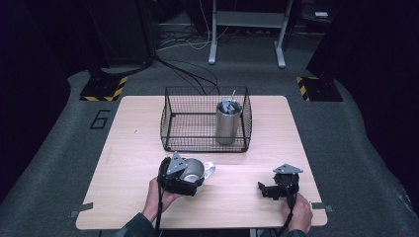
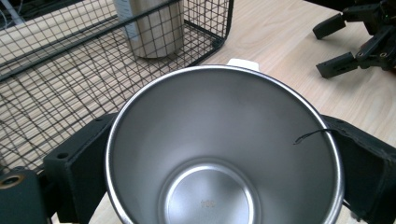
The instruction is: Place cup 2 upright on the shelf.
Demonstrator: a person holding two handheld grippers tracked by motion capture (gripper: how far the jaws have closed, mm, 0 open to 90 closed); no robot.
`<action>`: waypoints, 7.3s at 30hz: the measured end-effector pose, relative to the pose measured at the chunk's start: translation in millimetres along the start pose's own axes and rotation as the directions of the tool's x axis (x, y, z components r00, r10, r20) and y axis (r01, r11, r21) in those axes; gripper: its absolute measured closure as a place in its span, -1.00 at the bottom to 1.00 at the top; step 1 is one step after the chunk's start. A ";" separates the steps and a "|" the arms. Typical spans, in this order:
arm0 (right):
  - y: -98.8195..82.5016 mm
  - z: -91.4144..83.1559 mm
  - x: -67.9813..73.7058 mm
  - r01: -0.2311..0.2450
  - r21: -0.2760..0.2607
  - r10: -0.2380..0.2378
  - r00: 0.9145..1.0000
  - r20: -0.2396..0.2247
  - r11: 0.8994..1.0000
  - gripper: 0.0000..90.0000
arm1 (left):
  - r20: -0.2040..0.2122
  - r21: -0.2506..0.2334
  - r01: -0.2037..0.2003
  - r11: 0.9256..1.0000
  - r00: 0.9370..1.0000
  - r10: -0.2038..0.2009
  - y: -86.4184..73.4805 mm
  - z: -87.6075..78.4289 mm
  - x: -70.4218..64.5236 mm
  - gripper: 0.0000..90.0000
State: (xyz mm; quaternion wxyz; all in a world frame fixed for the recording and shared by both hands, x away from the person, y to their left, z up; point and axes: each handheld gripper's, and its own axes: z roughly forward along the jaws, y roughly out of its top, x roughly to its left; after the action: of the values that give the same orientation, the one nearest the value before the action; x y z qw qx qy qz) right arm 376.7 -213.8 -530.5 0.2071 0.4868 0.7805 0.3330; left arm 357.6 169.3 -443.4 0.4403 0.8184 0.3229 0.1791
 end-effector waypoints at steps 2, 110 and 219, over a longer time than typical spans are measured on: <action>0.0 -0.1 -0.1 0.002 0.001 -0.002 1.000 -0.001 1.000 -1.00 | -0.001 -0.001 0.003 1.000 1.000 -0.003 1.3 -3.4 2.0 -0.87; 0.2 0.3 0.1 -0.006 -0.001 0.006 1.000 0.003 1.000 -1.00 | -0.158 -0.081 0.043 0.996 0.986 -0.055 138.3 8.7 108.5 -0.87; 0.1 0.4 0.1 -0.006 -0.002 0.006 1.000 0.003 1.000 -1.00 | -0.233 0.254 0.206 0.945 0.961 -0.147 114.1 143.1 157.7 -0.87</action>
State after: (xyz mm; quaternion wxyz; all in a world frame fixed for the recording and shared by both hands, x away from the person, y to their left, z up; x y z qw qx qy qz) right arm 377.0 -213.5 -530.7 0.2078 0.4896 0.7784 0.3334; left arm 597.2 144.9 -425.0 0.2996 0.8156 0.4620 0.1775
